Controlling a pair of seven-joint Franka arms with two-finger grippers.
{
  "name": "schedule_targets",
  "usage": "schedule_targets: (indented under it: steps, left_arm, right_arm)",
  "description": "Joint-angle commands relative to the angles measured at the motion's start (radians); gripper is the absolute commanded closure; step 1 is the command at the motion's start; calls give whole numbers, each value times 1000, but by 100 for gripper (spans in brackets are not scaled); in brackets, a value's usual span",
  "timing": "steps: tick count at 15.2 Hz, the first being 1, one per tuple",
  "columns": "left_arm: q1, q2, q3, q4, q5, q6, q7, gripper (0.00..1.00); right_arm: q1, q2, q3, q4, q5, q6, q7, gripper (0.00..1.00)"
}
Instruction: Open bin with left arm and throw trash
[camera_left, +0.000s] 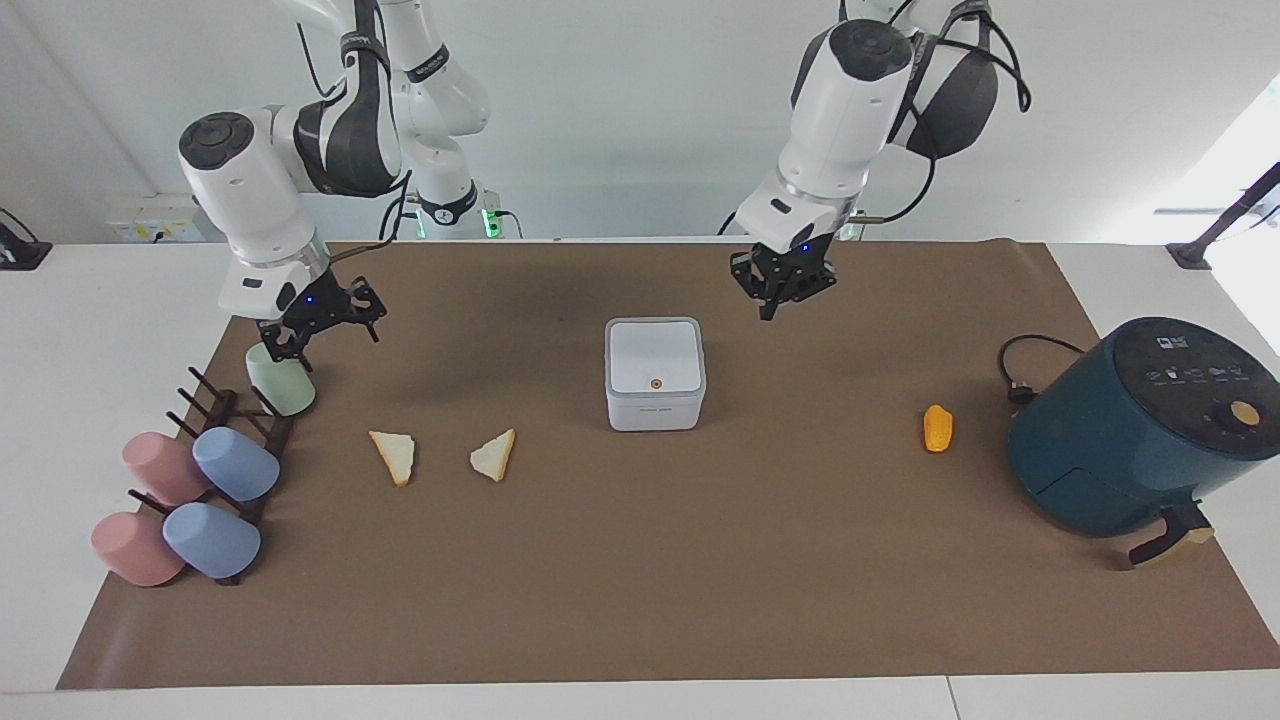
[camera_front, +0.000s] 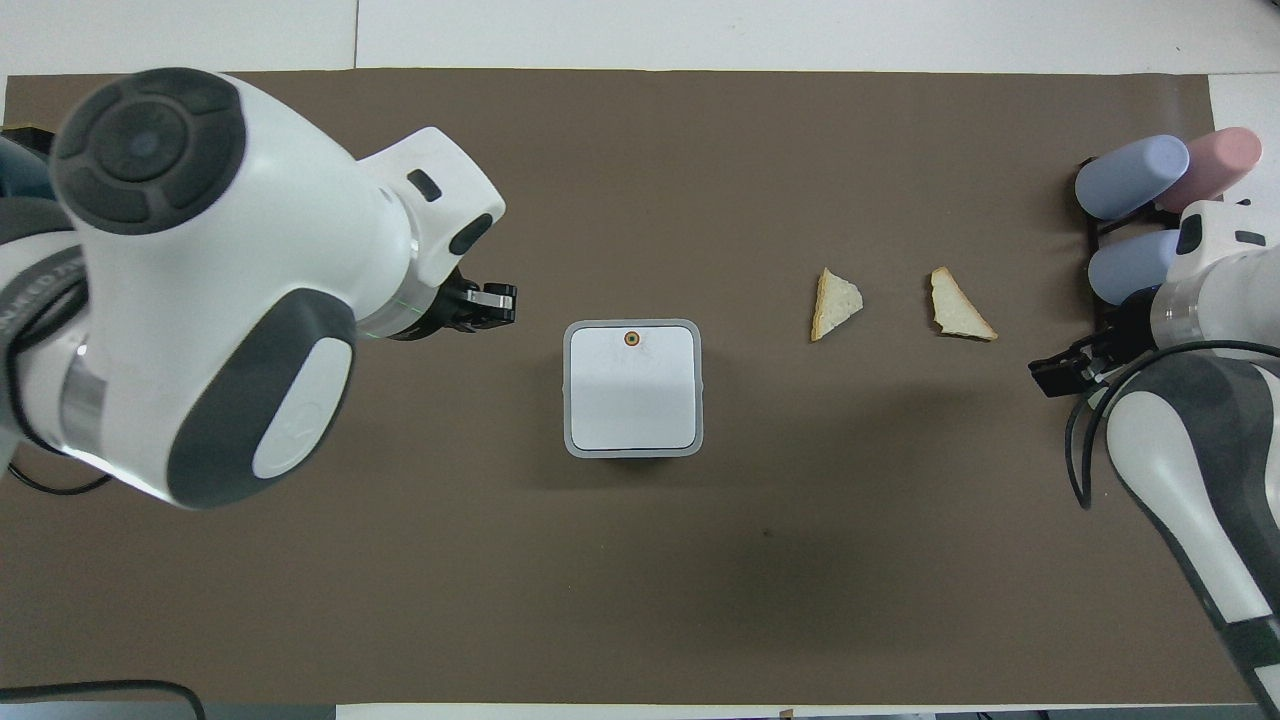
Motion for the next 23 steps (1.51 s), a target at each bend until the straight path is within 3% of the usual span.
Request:
schedule_targets:
  steps: [1,7,12,23]
  left_arm:
    - [-59,86,14,55,-9,61,-78,100]
    - [-79,148,14,47,-26,201,-174,100]
    - [-107,182,16,38,-20,241,-231,100]
    - [-127,189,16,-25,-5,256,-247,100]
  right_arm:
    - [-19,37,11,-14,-6,60,-165,0]
    - [-12,103,11,-14,-14,137,-379,0]
    - [-15,145,11,-22,-22,163,-520,0]
    - [-22,328,11,33,-8,244,-528,0]
